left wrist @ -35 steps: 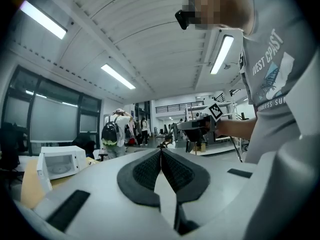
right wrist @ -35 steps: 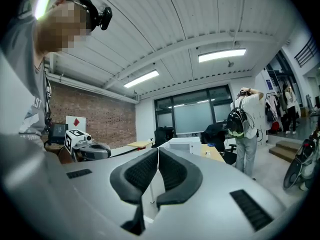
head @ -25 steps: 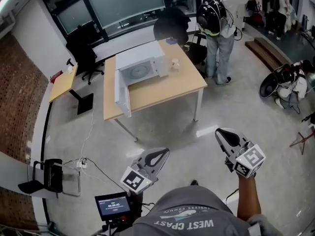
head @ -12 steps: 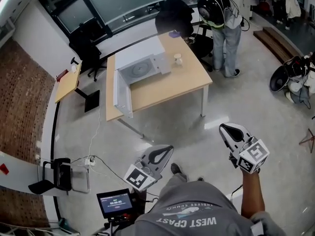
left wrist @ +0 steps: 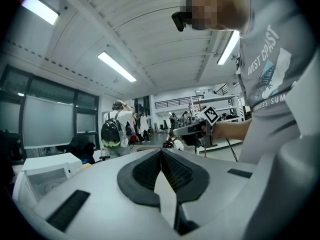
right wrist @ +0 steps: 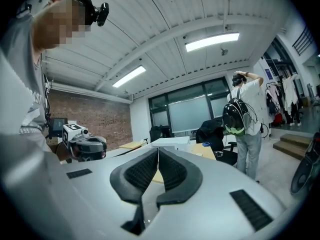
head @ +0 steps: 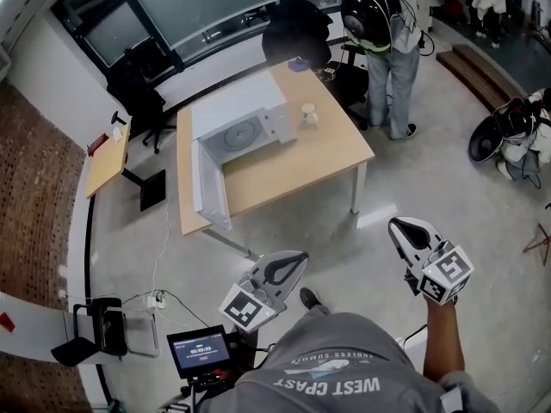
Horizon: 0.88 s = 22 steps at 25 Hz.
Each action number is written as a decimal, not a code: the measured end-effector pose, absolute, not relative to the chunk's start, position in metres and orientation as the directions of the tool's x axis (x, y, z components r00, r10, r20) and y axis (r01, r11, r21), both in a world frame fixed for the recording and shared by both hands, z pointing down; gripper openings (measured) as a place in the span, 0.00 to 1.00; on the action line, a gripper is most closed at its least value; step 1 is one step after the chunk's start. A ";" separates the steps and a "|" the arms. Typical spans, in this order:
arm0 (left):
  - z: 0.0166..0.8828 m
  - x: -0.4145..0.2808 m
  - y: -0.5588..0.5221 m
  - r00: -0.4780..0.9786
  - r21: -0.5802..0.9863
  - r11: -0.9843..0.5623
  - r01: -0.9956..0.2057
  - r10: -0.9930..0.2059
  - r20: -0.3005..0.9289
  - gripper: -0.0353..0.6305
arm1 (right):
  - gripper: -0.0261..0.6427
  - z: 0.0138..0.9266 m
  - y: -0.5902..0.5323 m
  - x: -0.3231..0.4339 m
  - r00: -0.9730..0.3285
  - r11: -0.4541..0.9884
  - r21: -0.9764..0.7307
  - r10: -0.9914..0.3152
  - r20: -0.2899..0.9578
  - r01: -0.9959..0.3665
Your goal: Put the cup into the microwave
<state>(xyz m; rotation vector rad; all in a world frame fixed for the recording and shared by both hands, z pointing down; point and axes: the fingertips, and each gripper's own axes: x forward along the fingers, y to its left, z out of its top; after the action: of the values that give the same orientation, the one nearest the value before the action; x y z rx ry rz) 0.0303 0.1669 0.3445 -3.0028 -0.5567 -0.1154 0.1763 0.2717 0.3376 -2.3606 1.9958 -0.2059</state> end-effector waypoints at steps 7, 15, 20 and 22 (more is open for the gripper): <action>0.344 0.072 0.072 0.924 -0.070 -0.923 0.379 0.373 0.088 0.09 | 0.07 0.328 0.178 0.215 0.193 -0.197 -0.087 -0.980 0.055 -0.977; 0.350 0.089 -0.019 0.923 -0.057 -0.922 0.383 0.380 0.060 0.09 | 0.07 0.332 0.095 0.234 0.227 -0.233 -0.077 -0.971 0.076 -0.970; 0.350 0.090 -0.056 0.934 -0.027 -0.934 0.355 0.354 0.034 0.09 | 0.07 0.341 0.050 0.245 0.204 -0.212 -0.059 -0.972 0.120 -0.976; 0.354 0.095 -0.070 0.940 -0.022 -0.940 0.341 0.340 0.037 0.09 | 0.07 0.343 0.030 0.257 0.200 -0.209 -0.049 -0.970 0.138 -0.977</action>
<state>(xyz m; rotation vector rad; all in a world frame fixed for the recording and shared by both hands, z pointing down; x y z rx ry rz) 0.0949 -0.0701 0.3537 -3.0665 -0.5378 -0.0514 0.2573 0.0305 0.3427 -2.4714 2.0063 -0.2207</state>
